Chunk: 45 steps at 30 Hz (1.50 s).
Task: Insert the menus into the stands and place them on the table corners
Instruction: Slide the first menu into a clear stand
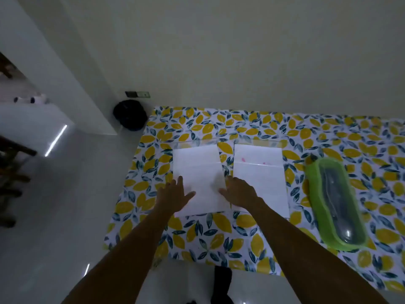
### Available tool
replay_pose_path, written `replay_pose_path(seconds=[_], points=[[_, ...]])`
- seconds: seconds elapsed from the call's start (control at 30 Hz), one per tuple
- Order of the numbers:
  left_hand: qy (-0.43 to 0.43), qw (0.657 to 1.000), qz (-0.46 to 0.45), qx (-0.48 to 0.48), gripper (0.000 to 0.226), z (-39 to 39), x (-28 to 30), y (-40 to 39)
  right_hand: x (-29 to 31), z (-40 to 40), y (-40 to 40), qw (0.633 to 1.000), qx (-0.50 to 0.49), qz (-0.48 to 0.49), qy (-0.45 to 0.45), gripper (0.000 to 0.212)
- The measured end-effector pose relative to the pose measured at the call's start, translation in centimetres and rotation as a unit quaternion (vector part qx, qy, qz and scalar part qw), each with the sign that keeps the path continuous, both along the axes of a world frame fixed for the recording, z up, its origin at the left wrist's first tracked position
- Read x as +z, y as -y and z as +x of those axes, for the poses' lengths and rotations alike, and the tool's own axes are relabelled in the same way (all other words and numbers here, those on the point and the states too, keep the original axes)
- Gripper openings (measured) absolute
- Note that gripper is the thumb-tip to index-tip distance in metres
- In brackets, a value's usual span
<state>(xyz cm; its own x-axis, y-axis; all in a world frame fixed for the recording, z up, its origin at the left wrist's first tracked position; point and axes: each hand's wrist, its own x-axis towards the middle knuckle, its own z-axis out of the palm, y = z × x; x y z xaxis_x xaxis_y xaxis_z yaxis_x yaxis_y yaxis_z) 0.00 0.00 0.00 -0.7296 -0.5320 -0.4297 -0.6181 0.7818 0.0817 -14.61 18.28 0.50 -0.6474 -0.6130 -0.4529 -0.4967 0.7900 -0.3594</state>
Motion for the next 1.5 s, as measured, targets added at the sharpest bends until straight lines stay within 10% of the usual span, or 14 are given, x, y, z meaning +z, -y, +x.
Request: replay_pose_path(seconds=[0.67,1.17,1.5], points=[[-0.243,0.913,0.131,0.302,0.059,0.7,-2.9,-0.3,-3.9,-0.9,-1.1,0.944,-0.185,-0.224,0.156,0.041],[-0.422,0.854,0.22,0.211,0.02,9.6,3.1,0.9,2.2,6.0,-6.5,0.902,-0.217,-0.362,0.087,0.024],[-0.396,0.897,0.178,0.077,0.03,11.2,5.2,2.1,4.6,8.7,-7.0,0.911,-0.192,-0.364,0.037,0.023]])
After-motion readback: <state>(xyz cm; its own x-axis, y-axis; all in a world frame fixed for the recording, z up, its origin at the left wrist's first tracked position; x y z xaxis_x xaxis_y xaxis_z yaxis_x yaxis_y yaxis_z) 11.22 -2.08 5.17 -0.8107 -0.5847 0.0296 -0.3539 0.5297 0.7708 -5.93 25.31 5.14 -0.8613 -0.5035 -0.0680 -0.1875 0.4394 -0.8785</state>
